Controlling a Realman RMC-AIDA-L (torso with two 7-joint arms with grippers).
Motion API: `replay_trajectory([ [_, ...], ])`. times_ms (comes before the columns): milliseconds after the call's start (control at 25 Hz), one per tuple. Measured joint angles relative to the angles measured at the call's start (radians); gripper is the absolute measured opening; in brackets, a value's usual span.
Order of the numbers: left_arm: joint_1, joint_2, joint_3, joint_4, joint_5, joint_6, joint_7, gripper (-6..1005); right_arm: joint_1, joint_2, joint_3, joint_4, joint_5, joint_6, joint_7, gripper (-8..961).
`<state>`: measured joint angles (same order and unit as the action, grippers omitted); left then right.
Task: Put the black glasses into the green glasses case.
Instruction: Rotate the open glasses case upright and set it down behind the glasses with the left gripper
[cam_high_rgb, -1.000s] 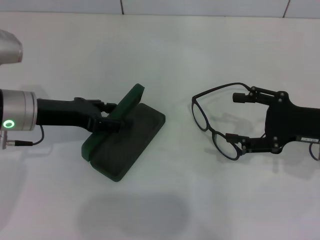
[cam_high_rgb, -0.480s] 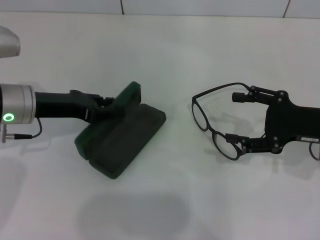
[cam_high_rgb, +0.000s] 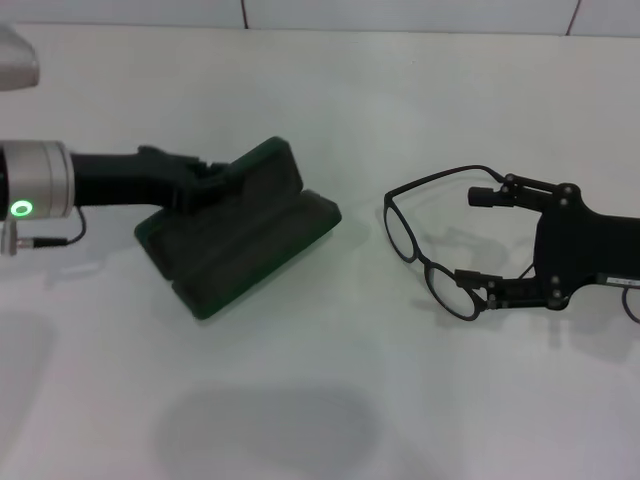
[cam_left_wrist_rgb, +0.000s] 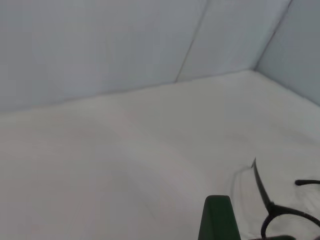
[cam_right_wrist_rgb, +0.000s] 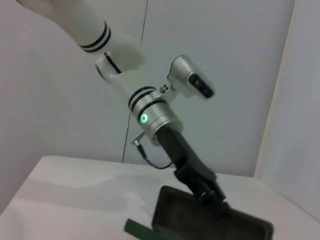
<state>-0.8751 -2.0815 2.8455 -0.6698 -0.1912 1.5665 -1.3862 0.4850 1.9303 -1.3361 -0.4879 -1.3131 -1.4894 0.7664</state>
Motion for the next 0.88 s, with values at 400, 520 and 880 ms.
replay_trajectory([
  [400, -0.075, 0.007, 0.002, 0.139, 0.048, -0.001, 0.516, 223, -0.002, 0.002, -0.004, 0.008, -0.041, -0.051, -0.013, 841],
  [520, -0.112, 0.003, 0.002, 0.147, 0.063, -0.022, 0.533, 228, -0.002, 0.005, -0.004, 0.008, -0.056, -0.052, -0.026, 841],
  [880, -0.171, -0.004, 0.0, 0.274, 0.156, -0.167, 0.578, 244, -0.014, 0.01, -0.001, -0.002, -0.057, -0.091, -0.028, 842],
])
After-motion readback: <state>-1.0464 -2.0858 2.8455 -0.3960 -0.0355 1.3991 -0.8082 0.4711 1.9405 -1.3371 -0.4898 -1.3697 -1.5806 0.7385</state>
